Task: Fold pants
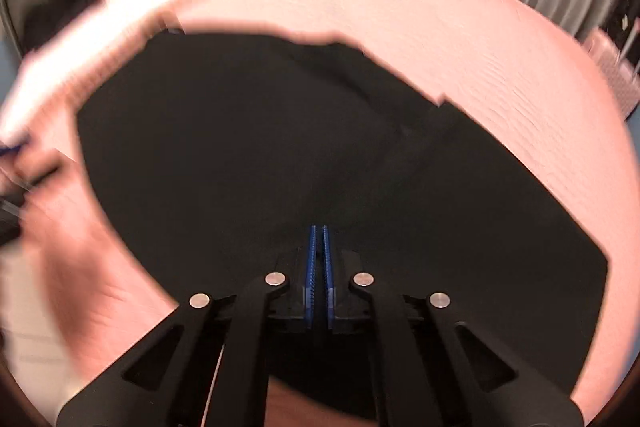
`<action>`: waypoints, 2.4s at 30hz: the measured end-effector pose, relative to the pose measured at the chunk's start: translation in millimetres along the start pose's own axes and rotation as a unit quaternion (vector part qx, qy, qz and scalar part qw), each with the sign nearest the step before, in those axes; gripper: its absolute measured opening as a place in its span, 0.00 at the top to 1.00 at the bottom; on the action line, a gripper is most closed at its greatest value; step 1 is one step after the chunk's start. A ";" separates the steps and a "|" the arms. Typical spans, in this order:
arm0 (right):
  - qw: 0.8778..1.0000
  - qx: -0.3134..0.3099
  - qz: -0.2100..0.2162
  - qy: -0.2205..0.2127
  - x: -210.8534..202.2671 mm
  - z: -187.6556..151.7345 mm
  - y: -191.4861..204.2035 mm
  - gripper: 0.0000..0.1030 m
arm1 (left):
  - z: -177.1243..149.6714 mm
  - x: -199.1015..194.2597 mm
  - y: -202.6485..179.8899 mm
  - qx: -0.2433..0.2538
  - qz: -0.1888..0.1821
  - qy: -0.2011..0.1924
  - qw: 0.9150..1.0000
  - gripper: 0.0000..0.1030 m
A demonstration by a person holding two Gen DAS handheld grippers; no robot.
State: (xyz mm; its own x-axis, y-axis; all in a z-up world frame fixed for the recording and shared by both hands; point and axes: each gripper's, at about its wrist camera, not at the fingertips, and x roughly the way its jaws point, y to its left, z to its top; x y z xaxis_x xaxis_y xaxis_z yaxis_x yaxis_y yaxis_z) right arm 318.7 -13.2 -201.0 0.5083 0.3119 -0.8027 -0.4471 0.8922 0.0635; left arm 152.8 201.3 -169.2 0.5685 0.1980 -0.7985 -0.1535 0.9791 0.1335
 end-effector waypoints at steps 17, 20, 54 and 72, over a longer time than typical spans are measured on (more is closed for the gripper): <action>0.999 -0.023 -0.042 0.013 -59.5 -56.5 16.7 0.90 | -2.5 73.3 115.3 -0.304 -0.177 0.058 0.934 0.21; 0.998 -0.030 -0.048 0.007 -63.4 -66.8 23.4 0.49 | -14.3 92.0 143.2 -0.367 -0.209 0.058 0.904 0.22; 0.972 0.174 -0.145 -0.055 -181.4 -141.2 -130.7 0.40 | 121.6 -76.9 -170.7 0.066 -0.215 -0.185 0.957 0.88; 0.948 0.304 -0.051 -0.083 -192.6 -187.2 -247.4 0.35 | 5.6 -43.8 -355.6 0.228 -0.227 -0.053 0.945 0.84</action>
State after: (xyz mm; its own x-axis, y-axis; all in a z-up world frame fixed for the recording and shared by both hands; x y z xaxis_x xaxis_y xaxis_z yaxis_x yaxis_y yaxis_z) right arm 193.7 -355.2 -173.2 0.6580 0.2157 -0.7215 0.0915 0.9281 0.3609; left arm 187.0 -155.3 -178.4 0.5735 -0.2674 -0.7743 0.4768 0.8776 0.0501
